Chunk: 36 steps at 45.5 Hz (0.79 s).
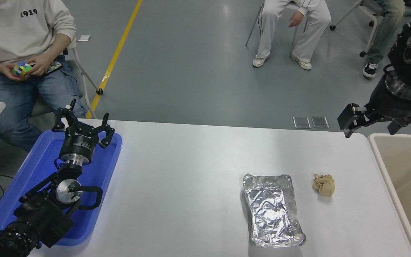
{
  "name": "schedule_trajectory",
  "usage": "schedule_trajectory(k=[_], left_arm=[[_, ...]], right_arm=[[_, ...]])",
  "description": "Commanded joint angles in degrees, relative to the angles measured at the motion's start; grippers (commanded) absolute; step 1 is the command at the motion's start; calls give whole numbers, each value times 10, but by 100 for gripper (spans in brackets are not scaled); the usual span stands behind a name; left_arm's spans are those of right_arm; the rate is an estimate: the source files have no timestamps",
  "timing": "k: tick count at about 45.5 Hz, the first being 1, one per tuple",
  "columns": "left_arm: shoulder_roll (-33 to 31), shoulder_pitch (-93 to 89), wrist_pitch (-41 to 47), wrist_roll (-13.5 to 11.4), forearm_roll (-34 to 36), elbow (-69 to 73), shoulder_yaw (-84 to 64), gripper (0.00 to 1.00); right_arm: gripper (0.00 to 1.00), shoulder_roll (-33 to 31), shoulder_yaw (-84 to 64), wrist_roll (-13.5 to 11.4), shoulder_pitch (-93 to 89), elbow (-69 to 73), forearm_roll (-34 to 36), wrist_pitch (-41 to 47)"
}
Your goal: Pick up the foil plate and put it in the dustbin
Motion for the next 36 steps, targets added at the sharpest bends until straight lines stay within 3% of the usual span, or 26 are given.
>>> schedule_trajectory(k=[1,30,36], left_arm=[[0,0,-1,1,0,-1,0,100],[0,0,-1,1,0,-1,0,100],[0,0,-1,1,1,-1,0,100]], right_arm=[[100,0,27,1,-28,-2,3,0],[100,-1,115,2,-181,-2,5,0],[100,0,119,1,-208,-2,5,-47]])
